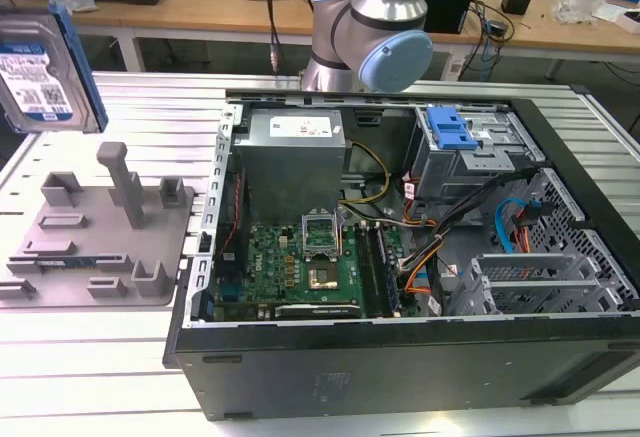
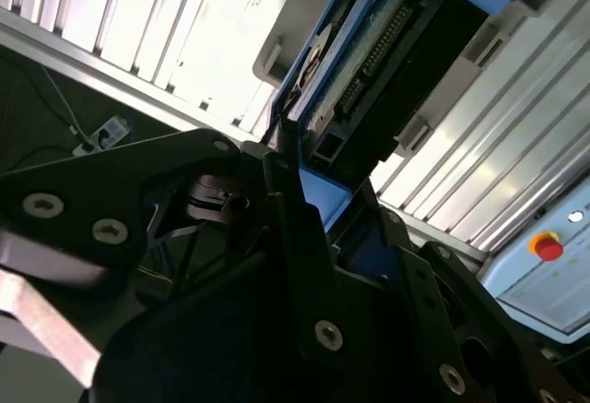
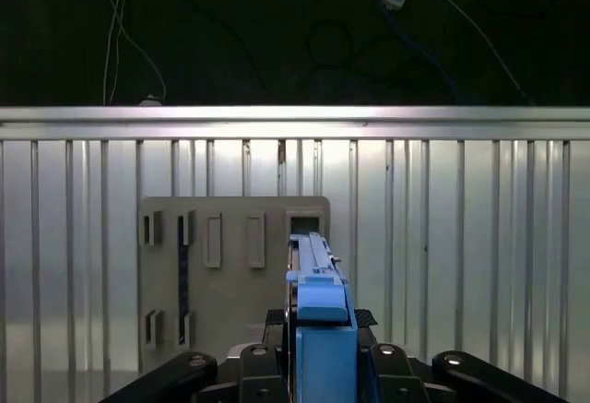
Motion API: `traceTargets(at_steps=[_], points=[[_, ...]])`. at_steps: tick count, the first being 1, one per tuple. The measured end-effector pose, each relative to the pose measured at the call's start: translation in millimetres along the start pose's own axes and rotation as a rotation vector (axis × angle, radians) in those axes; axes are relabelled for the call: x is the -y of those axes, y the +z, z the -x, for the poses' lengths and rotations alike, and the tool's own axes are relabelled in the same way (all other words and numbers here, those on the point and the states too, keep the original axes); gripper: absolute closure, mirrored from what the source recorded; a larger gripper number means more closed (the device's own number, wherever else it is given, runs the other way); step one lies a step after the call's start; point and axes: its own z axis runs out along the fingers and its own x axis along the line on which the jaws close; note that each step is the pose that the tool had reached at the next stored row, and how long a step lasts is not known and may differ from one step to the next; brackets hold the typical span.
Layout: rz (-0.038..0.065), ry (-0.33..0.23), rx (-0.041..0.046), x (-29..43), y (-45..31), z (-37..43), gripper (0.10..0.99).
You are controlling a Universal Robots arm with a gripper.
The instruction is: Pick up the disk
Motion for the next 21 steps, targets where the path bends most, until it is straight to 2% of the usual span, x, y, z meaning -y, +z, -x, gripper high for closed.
traceTargets(at_steps=[6, 8, 10, 11, 14, 16, 21], points=[[0.0, 0.0, 0.0001, -0.2, -31.6, -0.6, 0.722], [0.0, 0.0, 0.0, -0.3, -48.4, -1.0, 0.722], [0.0, 0.0, 0.0, -0.3, -57.3, -1.1, 0.722], [0.0, 0.0, 0.0, -0.4, -69.3, -1.4, 0.722], [0.0, 0.0, 0.0, -0.5, -85.7, -1.7, 0.722], [0.0, 0.0, 0.0, -0.5, -88.9, -1.8, 0.722], [0.0, 0.0, 0.0003, -0.5, -88.9, -1.9, 0.722]])
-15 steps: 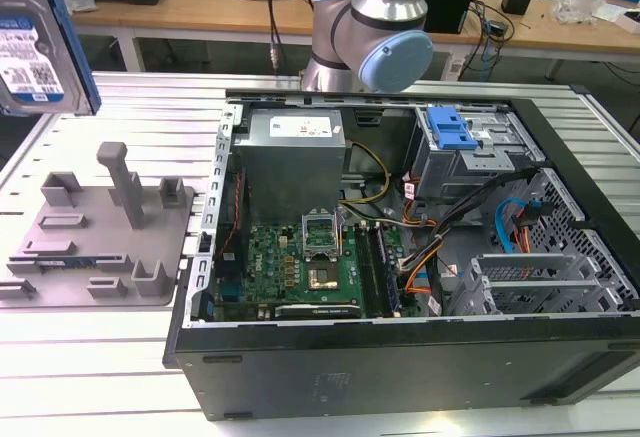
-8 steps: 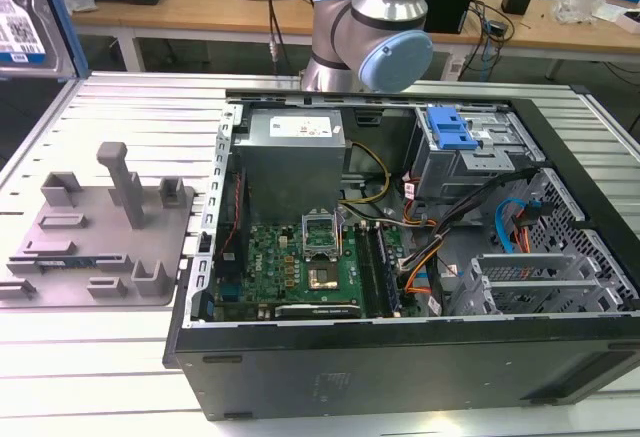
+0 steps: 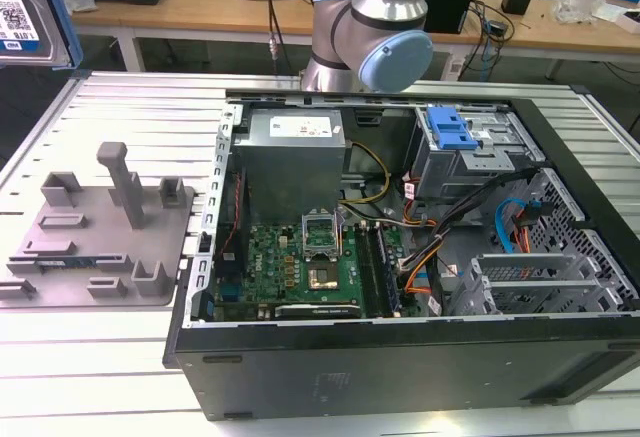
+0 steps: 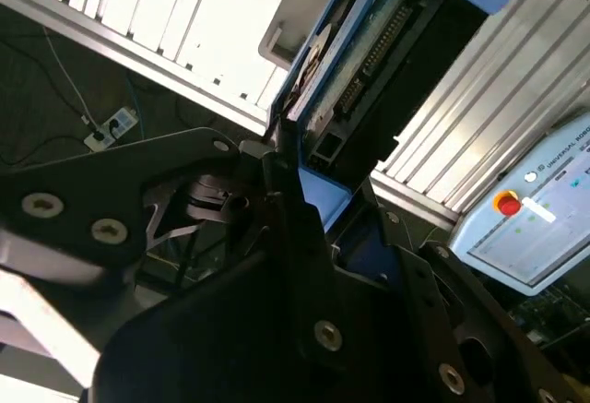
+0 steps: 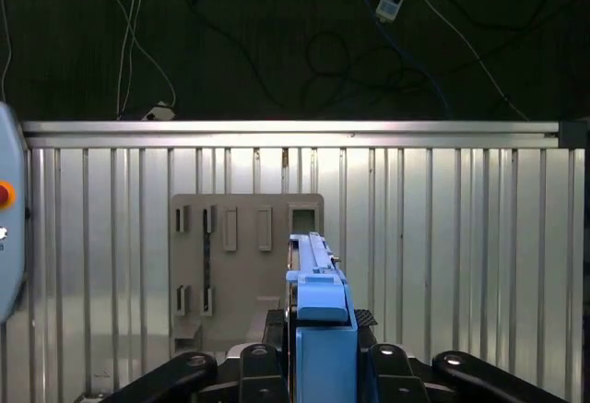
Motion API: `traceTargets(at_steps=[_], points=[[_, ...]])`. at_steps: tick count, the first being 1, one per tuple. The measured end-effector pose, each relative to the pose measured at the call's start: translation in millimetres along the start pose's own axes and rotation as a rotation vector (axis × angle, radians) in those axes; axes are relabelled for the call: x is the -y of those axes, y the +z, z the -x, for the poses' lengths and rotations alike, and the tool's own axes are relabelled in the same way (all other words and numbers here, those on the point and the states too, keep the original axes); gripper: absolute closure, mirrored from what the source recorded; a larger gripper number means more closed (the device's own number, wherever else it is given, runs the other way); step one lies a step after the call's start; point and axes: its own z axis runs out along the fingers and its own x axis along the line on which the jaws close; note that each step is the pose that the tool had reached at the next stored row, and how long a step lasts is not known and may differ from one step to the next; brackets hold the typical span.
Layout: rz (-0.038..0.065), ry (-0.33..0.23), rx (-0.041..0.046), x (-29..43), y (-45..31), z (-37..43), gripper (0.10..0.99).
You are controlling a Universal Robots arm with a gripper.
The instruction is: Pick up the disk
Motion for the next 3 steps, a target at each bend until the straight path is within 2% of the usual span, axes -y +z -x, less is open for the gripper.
traceTargets(at_steps=[3], points=[[0.0, 0.0, 0.0001, 0.0, 0.0, 0.0, 0.722]])
